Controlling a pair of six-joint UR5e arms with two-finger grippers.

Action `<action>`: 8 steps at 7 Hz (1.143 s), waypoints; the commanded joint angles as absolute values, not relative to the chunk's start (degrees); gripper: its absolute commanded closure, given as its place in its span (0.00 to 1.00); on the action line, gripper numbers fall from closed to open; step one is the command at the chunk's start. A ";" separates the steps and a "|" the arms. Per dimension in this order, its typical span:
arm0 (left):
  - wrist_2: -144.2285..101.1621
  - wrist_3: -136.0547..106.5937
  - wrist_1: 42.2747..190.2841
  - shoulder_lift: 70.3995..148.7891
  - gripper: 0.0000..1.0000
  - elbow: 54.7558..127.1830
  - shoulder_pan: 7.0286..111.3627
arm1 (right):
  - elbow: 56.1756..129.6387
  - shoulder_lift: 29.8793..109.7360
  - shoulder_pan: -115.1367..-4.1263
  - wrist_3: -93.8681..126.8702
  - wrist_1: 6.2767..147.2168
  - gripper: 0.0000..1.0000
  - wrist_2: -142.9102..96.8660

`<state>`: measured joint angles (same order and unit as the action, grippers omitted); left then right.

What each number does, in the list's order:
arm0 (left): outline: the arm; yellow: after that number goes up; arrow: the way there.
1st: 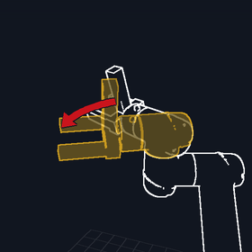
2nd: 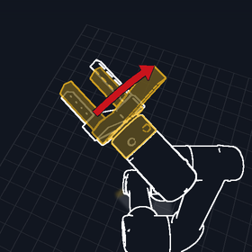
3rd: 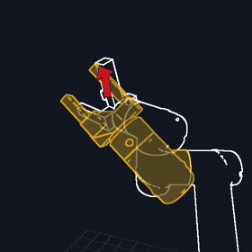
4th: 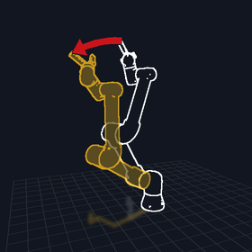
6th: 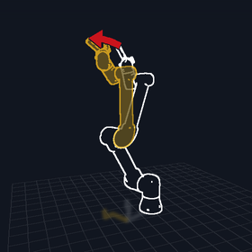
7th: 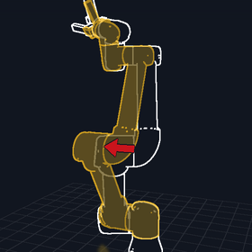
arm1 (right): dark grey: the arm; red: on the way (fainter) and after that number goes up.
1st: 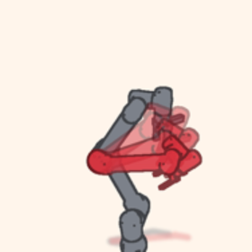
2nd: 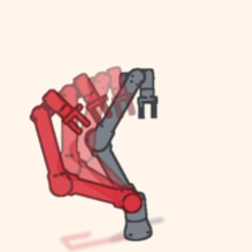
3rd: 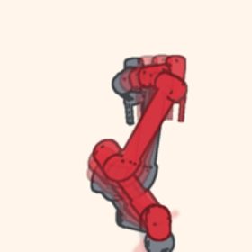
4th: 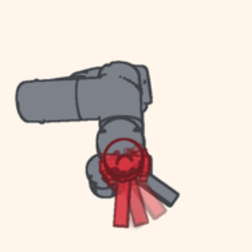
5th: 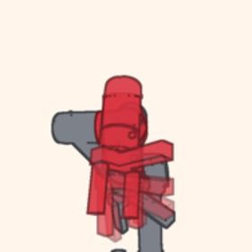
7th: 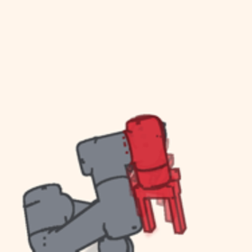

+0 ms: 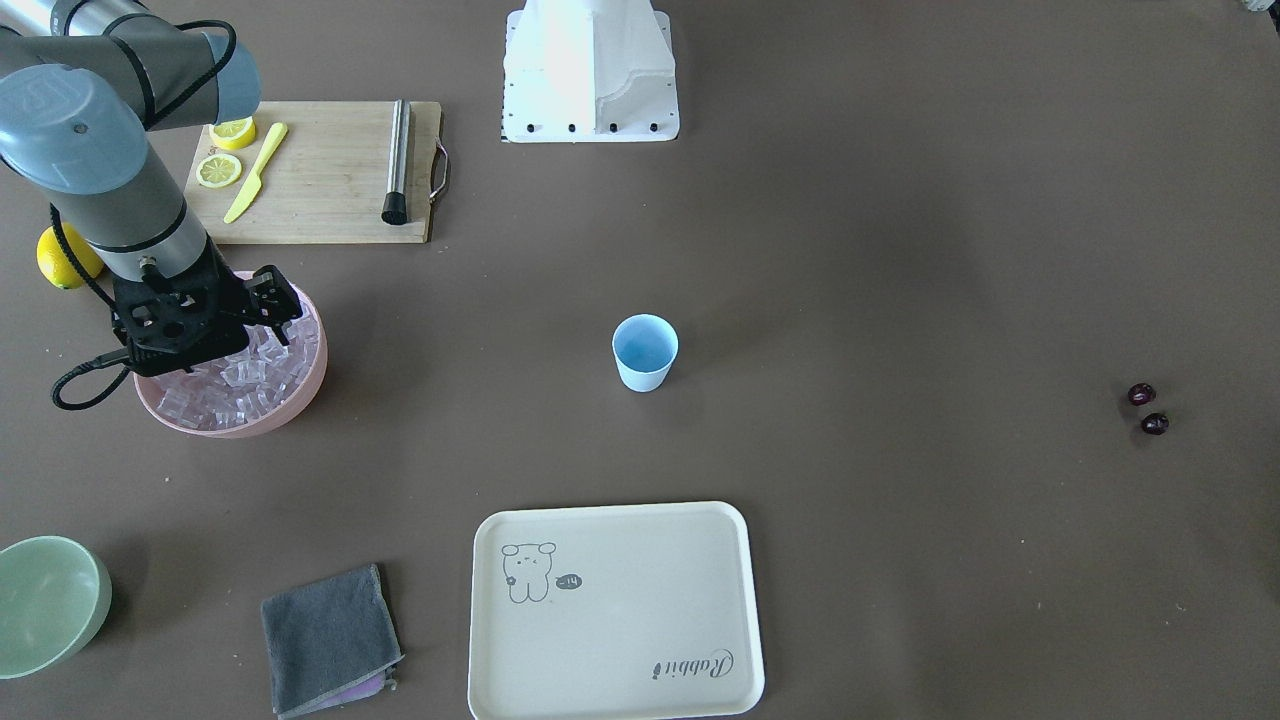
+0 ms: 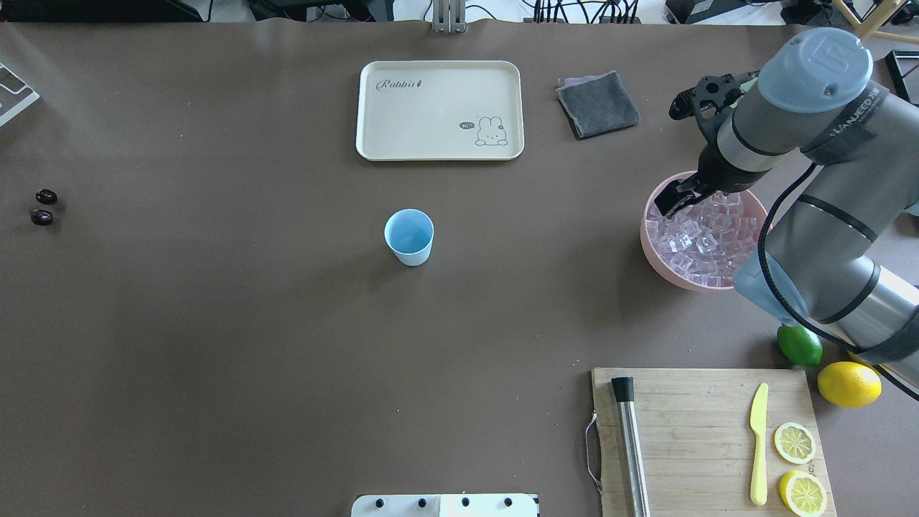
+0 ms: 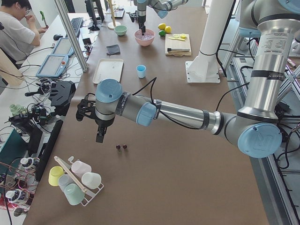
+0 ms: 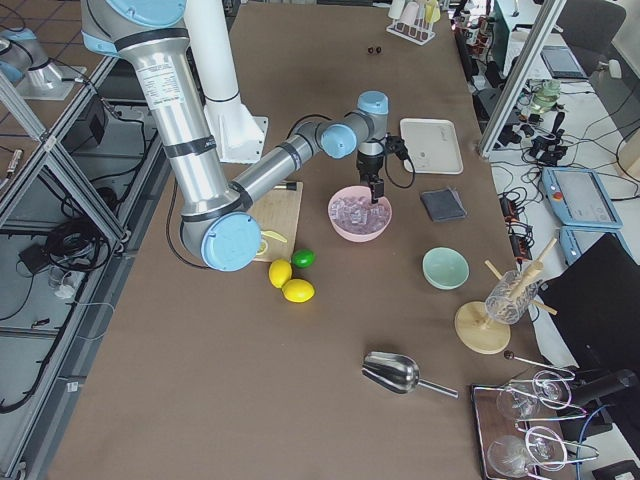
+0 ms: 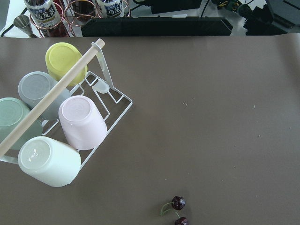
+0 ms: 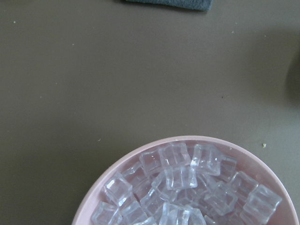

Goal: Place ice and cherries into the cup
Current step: 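Move the right gripper over the pink bowl and lower into the ice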

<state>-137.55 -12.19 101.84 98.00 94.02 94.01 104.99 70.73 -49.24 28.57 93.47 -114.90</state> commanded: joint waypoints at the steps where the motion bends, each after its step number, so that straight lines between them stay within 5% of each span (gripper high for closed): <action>1: -137.55 -12.22 102.30 98.09 0.02 94.04 94.04 | 102.84 71.62 -48.34 28.65 93.34 0.00 -114.17; 8: -137.64 -12.74 106.52 95.37 0.02 95.36 93.96 | 101.69 71.54 -46.23 28.56 93.25 0.01 -113.99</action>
<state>-137.57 -12.51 105.44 96.05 94.89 93.95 101.58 71.55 -46.60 28.60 93.32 -114.00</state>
